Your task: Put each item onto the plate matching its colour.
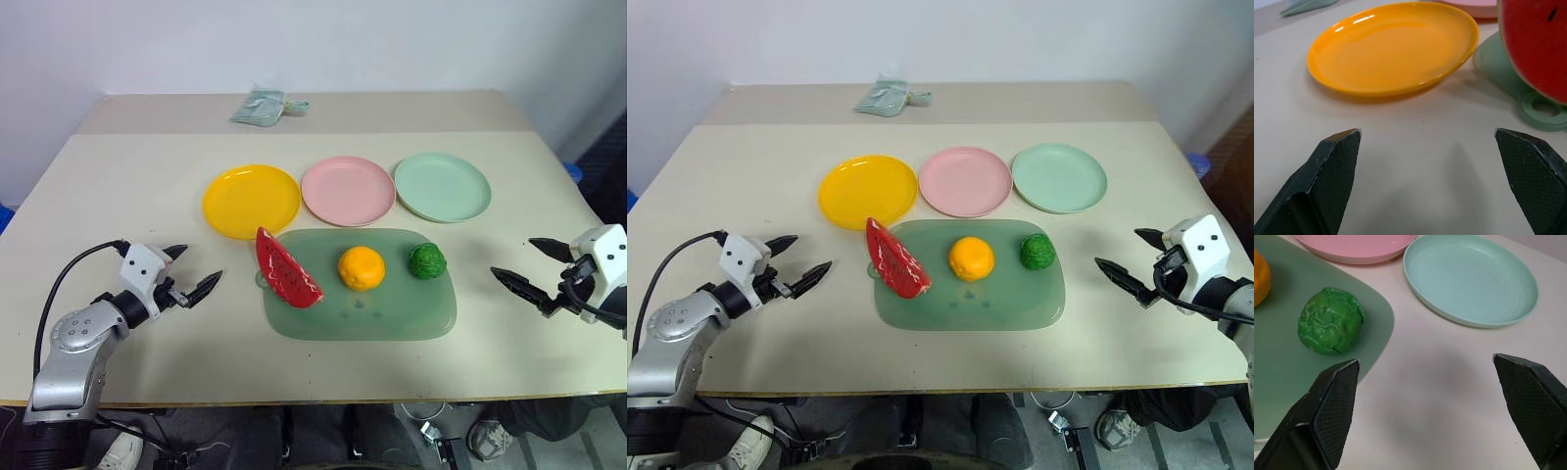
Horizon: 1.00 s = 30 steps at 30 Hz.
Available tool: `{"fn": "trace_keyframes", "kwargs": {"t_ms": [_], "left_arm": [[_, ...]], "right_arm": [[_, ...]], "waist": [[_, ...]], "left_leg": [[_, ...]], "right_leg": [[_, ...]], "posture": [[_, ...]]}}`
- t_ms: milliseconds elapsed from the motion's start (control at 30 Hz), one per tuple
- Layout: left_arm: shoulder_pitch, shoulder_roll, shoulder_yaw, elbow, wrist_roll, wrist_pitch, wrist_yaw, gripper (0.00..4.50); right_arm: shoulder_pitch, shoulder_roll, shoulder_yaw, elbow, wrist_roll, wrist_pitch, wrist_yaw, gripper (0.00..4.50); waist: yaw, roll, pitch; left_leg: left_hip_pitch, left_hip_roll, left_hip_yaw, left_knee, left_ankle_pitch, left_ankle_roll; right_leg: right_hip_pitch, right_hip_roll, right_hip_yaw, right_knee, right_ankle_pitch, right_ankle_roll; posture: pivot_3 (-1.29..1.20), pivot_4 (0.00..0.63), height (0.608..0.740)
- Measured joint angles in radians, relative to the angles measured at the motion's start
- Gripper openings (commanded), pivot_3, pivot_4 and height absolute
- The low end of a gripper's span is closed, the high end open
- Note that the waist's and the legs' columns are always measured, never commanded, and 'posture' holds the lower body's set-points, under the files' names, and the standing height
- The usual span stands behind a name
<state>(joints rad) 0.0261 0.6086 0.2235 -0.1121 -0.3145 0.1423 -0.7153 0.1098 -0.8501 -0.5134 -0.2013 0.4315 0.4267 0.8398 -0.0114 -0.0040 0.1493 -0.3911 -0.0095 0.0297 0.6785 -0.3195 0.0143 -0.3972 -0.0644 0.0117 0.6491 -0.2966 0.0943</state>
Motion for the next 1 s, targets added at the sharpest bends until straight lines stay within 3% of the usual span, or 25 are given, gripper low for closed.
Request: {"fn": "trace_keyframes", "kwargs": {"t_ms": [1000], "left_arm": [[0.001,-0.011,0.001,-0.001,-0.003,-0.032,0.027,4.50]], "right_arm": [[-0.107,0.069,0.114,-0.024,-0.033,-0.021,-0.087,4.46]], "waist": [[-0.001,0.000,0.000]], "left_leg": [[0.000,0.000,0.000,0.000,0.000,0.000]], "right_leg": [[0.000,0.000,0.000,0.000,0.000,0.000]], "posture": [[0.00,0.150,0.740]]}}
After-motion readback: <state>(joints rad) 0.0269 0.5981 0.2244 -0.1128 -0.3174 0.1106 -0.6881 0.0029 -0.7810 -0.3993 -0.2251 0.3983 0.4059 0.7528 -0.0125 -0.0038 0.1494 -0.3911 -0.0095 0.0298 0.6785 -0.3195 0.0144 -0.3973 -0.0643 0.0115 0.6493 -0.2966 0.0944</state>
